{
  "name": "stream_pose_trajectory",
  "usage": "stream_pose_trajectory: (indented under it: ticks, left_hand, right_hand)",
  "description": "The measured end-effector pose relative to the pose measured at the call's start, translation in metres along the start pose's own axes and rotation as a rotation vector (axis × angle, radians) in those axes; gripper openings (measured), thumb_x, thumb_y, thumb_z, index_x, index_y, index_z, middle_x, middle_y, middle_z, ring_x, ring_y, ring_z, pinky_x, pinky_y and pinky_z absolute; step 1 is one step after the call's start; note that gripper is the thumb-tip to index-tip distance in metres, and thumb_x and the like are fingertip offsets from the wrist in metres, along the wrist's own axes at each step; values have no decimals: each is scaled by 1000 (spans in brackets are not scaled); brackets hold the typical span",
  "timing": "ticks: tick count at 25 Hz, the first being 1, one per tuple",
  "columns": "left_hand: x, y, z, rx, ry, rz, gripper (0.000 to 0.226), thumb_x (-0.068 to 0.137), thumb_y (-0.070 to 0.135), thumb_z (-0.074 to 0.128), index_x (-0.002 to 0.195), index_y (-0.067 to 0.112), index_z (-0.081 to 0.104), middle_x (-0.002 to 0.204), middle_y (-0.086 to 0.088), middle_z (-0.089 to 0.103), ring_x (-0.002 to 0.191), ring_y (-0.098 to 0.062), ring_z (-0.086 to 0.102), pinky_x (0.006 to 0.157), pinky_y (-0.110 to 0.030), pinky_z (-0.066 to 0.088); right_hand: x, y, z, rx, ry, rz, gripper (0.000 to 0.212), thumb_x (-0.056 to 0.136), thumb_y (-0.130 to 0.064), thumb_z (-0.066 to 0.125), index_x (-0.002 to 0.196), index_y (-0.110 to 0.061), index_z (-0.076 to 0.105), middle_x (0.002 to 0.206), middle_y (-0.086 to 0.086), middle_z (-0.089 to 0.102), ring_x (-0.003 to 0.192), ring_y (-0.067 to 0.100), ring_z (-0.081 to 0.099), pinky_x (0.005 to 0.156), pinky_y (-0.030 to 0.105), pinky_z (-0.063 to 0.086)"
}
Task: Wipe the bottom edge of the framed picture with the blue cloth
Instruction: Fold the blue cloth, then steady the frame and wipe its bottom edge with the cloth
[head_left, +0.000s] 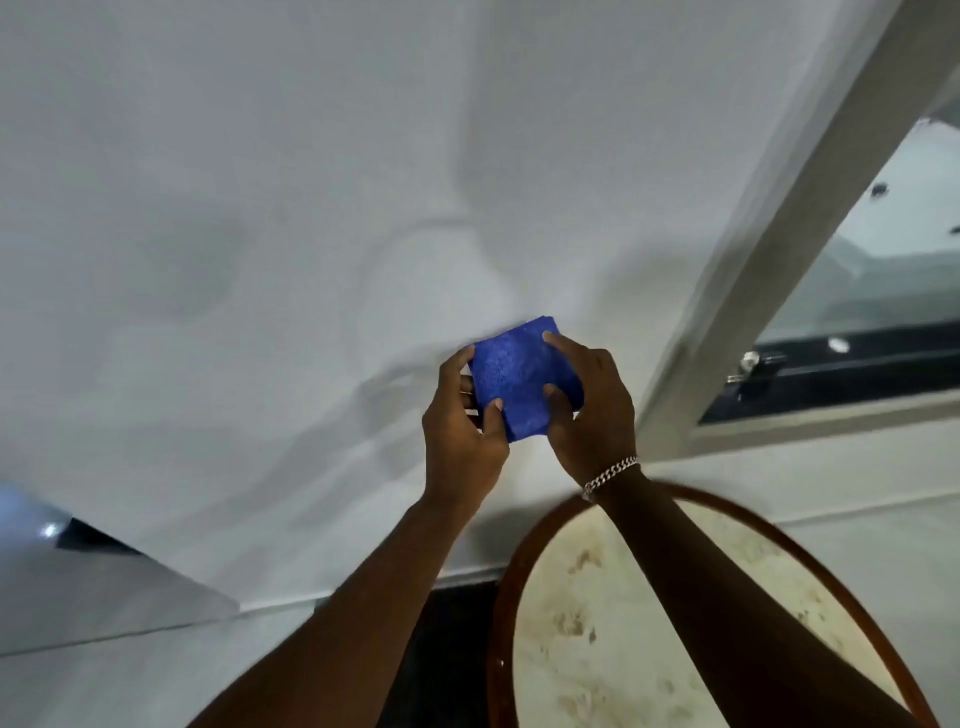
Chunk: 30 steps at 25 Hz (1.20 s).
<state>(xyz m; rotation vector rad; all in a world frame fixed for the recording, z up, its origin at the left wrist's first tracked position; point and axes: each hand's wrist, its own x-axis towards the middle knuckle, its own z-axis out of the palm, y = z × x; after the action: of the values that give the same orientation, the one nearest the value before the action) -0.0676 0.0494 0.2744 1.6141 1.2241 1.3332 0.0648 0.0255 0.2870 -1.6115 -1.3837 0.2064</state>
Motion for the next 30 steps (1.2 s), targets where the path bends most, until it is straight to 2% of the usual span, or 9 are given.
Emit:
stream_pose_trajectory:
  ticks: [5, 9, 14, 16, 17, 20, 23, 26, 30]
  left_hand:
    - [64, 123, -54, -8, 103, 352, 55, 88, 0, 64, 138, 10, 43, 117, -7, 65, 94, 6, 62, 74, -3, 49]
    - [108, 231, -97, -32, 136, 638, 56, 88, 1, 64, 138, 6, 40, 125, -14, 62, 99, -10, 65, 76, -3, 50]
    - [153, 330, -133, -108, 255, 839, 56, 83, 3, 66, 131, 11, 38, 101, 14, 58, 88, 7, 62, 66, -3, 49]
    - [169, 348, -143, -108, 280, 849, 51, 82, 2, 66, 125, 12, 39, 97, 12, 58, 86, 0, 64, 67, -8, 52]
    - [174, 351, -145, -98, 283, 836, 49, 83, 2, 66, 123, 11, 40, 97, 5, 60, 85, -6, 65, 68, -13, 55]
    - [187, 356, -147, -58, 266, 827, 38, 84, 0, 63, 113, 12, 41, 96, -6, 62, 82, -16, 65, 70, -28, 58]
    - [198, 361, -163, 110, 260, 912, 27, 83, 1, 63, 95, 16, 45, 86, -2, 60, 73, -12, 60, 63, -22, 53]
    - [221, 379, -206, 376, 396, 1151, 6, 84, 5, 61, 89, 7, 58, 84, -11, 63, 75, -26, 59, 68, -38, 50]
    - [266, 413, -272, 907, 576, 1396, 21, 88, 12, 52, 102, -1, 62, 107, -24, 63, 97, -41, 57, 84, -46, 43]
  right_hand:
    - [69, -123, -51, 59, 244, -267, 46, 89, 1, 60, 131, -15, 55, 112, 11, 59, 94, 14, 55, 80, 26, 48]
    - [119, -215, -96, 152, 443, -442, 43, 90, 1, 59, 130, -14, 56, 111, 12, 57, 95, 6, 51, 82, 4, 42]
    - [170, -299, -130, 163, 658, -634, 43, 90, -2, 57, 132, -14, 54, 114, 12, 55, 98, 7, 52, 83, 0, 40]
    - [185, -319, -132, 159, 670, -635, 44, 90, -3, 57, 132, -14, 54, 118, 12, 54, 103, 11, 53, 87, 11, 47]
    - [190, -325, -131, 138, 675, -621, 43, 89, -4, 58, 131, -15, 56, 123, 13, 53, 108, 15, 53, 90, 23, 50]
    - [201, -336, -113, -117, 792, -686, 35, 87, -13, 64, 121, -13, 64, 135, 17, 55, 122, 31, 53, 101, 47, 45]
    - [218, -342, -95, -172, 821, -821, 30, 92, -20, 58, 119, -8, 66, 127, 16, 63, 118, 33, 58, 101, 57, 45]
    - [224, -340, -73, -156, 821, -775, 42, 98, -35, 46, 131, -12, 57, 138, 16, 54, 127, 34, 49, 105, 56, 41]
    - [228, -319, -59, -278, 840, -862, 47, 98, -46, 41, 133, -18, 53, 146, 15, 47, 138, 32, 39, 109, 53, 36]
